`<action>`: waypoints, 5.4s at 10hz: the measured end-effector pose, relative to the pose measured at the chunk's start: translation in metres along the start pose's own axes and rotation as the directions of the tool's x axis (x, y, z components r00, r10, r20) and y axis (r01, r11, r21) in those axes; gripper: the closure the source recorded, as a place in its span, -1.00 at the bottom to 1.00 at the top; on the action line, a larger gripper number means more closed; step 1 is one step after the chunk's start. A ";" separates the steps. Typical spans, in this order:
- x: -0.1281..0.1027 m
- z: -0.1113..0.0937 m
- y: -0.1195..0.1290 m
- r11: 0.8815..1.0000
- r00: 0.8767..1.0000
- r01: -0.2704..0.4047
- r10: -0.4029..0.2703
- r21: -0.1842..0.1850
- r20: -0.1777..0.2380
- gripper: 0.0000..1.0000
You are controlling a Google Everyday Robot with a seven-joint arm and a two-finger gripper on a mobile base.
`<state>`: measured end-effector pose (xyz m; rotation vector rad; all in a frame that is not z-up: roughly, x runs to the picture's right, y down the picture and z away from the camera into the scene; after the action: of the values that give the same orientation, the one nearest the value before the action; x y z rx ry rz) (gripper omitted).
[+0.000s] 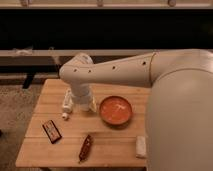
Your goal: Place the pepper on the white sponge
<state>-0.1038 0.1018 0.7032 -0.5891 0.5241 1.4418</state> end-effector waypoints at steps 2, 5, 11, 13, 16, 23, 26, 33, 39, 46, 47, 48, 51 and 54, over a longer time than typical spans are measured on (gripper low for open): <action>0.000 0.000 0.000 1.000 1.000 0.000 0.000 0.000 0.000 -0.30; 0.000 0.000 0.000 1.000 1.000 0.000 0.000 0.000 0.000 -0.30; 0.000 0.000 0.000 1.000 1.000 0.000 0.000 0.000 0.000 -0.30; 0.000 0.000 0.000 1.000 1.000 0.000 0.000 0.000 0.000 -0.30; 0.000 0.000 0.000 1.000 1.000 0.000 0.000 0.000 0.000 -0.30; 0.004 0.004 -0.001 1.000 1.000 0.004 -0.004 0.012 0.008 -0.30; 0.029 0.038 0.004 1.000 1.000 -0.001 0.001 0.028 0.001 -0.30; 0.099 0.119 0.002 0.998 0.987 -0.068 0.066 -0.008 -0.146 -0.30; 0.118 0.152 0.019 0.999 0.981 -0.020 0.011 -0.043 -0.196 -0.30; 0.117 0.170 0.016 0.999 0.973 -0.014 0.007 -0.030 -0.230 -0.19; 0.117 0.172 0.015 0.999 0.972 -0.016 0.008 -0.031 -0.234 -0.01; 0.117 0.173 0.015 0.999 0.971 -0.013 0.005 -0.032 -0.240 0.20; 0.116 0.170 0.010 0.999 0.969 -0.010 0.001 -0.036 -0.247 0.68; 0.110 0.150 -0.003 0.999 0.972 -0.006 -0.004 -0.043 -0.237 0.68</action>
<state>-0.0969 0.2832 0.7448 -0.8022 0.6819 1.3944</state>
